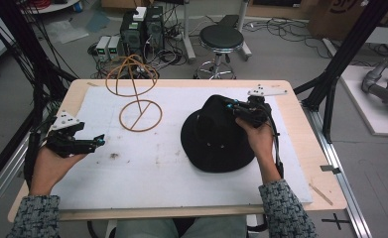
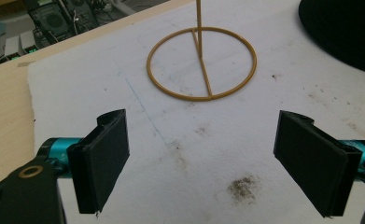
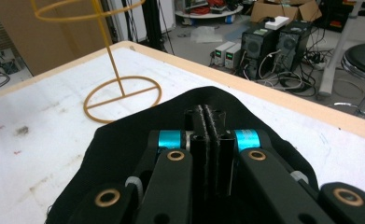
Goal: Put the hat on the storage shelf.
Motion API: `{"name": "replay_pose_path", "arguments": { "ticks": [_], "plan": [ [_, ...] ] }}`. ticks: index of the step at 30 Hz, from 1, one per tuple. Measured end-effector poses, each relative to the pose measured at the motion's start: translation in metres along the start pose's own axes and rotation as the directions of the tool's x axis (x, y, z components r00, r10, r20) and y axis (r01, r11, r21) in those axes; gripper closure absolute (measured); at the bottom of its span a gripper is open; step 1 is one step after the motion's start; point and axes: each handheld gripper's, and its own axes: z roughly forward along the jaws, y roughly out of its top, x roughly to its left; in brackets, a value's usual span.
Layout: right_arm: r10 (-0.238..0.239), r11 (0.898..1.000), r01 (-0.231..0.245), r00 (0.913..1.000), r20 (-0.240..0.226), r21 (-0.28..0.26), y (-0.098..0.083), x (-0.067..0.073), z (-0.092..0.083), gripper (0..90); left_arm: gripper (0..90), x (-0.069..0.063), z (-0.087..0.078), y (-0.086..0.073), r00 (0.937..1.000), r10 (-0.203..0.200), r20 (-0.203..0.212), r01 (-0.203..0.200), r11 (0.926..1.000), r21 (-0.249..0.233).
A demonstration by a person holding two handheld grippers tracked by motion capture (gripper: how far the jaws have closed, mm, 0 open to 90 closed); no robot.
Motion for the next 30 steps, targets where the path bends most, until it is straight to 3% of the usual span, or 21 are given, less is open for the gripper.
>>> {"name": "replay_pose_path", "arguments": {
  "ticks": [7,19,24,30],
  "plan": [
    [0.024,0.998,-0.025,0.9995,-0.019,-0.053,0.010,-0.001,-0.002,89.4,18.4,0.002,0.003,0.003,1.0000,0.001,0.005,-0.001,1.0000,-0.004],
    [0.013,0.995,-0.016,0.9995,-0.028,-0.101,0.037,0.003,-0.006,89.4,18.4,0.003,0.003,0.004,0.9999,-0.009,0.006,0.009,0.9998,-0.015],
    [0.024,0.986,-0.036,0.9968,-0.076,-0.160,0.054,0.000,-0.008,89.3,18.4,0.003,0.002,0.004,0.9999,-0.006,0.010,0.006,0.9999,-0.015],
    [0.027,0.980,-0.045,0.9953,-0.093,-0.194,0.069,-0.004,-0.011,89.3,18.4,0.004,0.001,0.004,0.9999,-0.012,0.008,0.012,0.9998,-0.019]
  ]
}}
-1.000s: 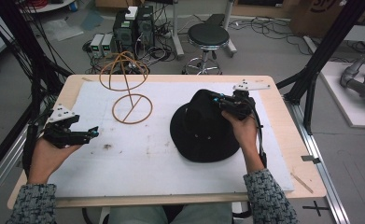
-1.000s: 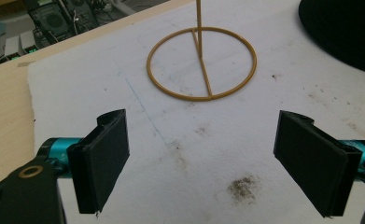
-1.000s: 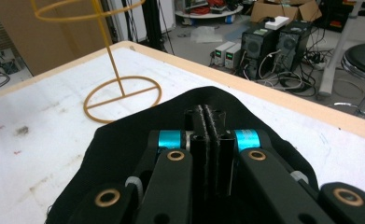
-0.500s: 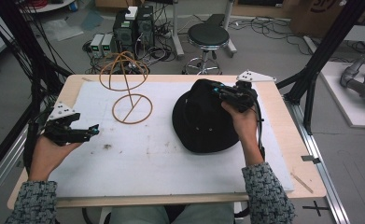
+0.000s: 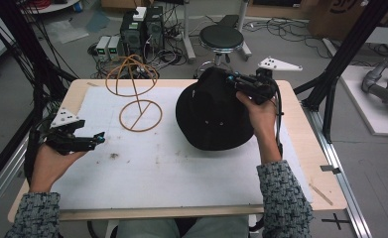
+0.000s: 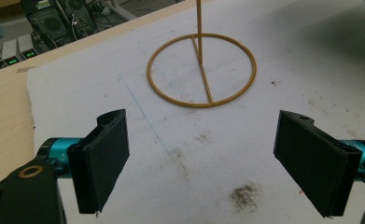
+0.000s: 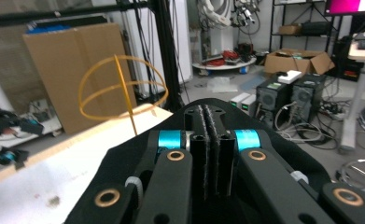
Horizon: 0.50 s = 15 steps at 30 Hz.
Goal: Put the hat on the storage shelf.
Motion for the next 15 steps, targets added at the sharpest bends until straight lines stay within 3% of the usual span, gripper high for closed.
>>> {"name": "replay_pose_path", "arguments": {
  "ticks": [15],
  "plan": [
    [-0.016,0.996,0.014,0.9995,-0.028,-0.092,0.046,0.001,-0.006,89.3,18.4,0.001,-0.001,0.000,1.0000,0.002,0.000,-0.002,1.0000,0.001]
  ]
}}
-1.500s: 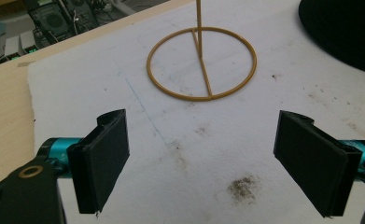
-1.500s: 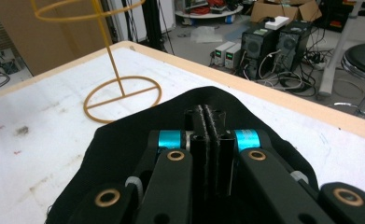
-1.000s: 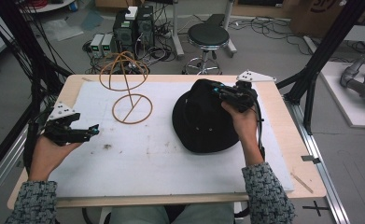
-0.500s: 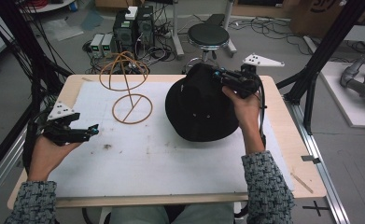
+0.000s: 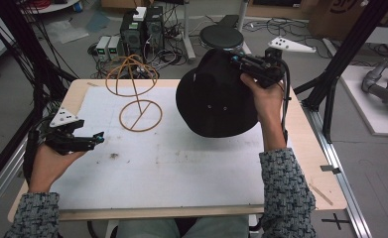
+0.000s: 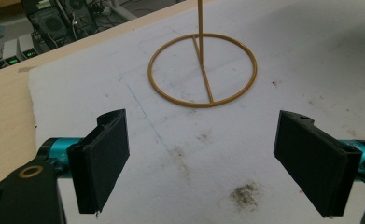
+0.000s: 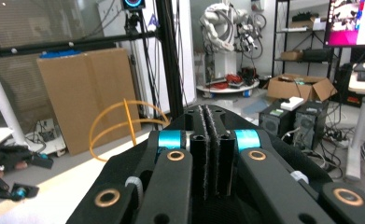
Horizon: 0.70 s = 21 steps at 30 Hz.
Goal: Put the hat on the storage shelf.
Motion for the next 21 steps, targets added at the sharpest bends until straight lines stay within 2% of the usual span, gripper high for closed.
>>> {"name": "replay_pose_path", "arguments": {
  "ticks": [6,11,17,21],
  "plan": [
    [0.012,0.999,-0.013,0.9996,-0.025,-0.039,0.015,0.003,0.006,89.3,18.4,0.000,-0.001,0.000,1.0000,-0.005,0.001,0.005,1.0000,-0.005],
    [0.022,0.998,-0.024,0.9989,-0.041,-0.053,0.021,0.003,0.011,89.3,18.3,0.001,-0.001,0.000,1.0000,-0.006,-0.001,0.006,1.0000,-0.007],
    [0.048,0.994,-0.054,0.9967,-0.066,-0.094,0.030,0.004,0.019,89.3,18.4,0.001,-0.002,0.001,1.0000,-0.002,-0.001,0.002,1.0000,-0.006],
    [0.047,0.994,-0.055,0.9959,-0.078,-0.097,0.037,0.007,0.026,89.3,18.4,0.001,-0.002,0.001,1.0000,-0.005,-0.001,0.005,0.9999,-0.010]
  ]
}}
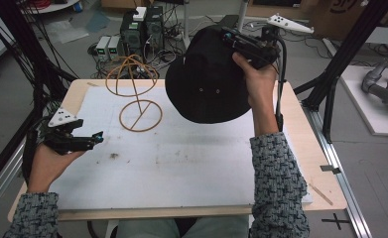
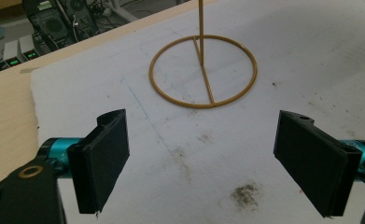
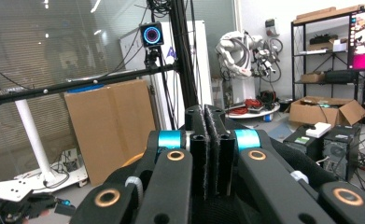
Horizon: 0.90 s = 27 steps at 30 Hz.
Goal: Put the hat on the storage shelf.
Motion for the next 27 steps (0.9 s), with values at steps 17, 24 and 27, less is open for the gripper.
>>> {"name": "replay_pose_path", "arguments": {
  "ticks": [17,24,27],
  "plan": [
    [0.060,0.995,-0.067,0.9936,-0.096,-0.072,0.014,0.011,0.034,89.3,18.4,0.001,-0.002,0.000,1.0000,0.006,0.002,-0.006,1.0000,0.005],
    [0.087,0.992,-0.098,0.9874,-0.132,-0.080,0.008,0.014,0.054,89.3,18.4,0.001,-0.003,-0.001,1.0000,-0.003,0.003,0.003,1.0000,-0.002],
    [0.097,0.990,-0.111,0.9842,-0.149,-0.089,0.005,0.016,0.062,89.3,18.4,0.001,-0.003,-0.001,1.0000,-0.004,0.001,0.004,1.0000,-0.006]
  ]
}}
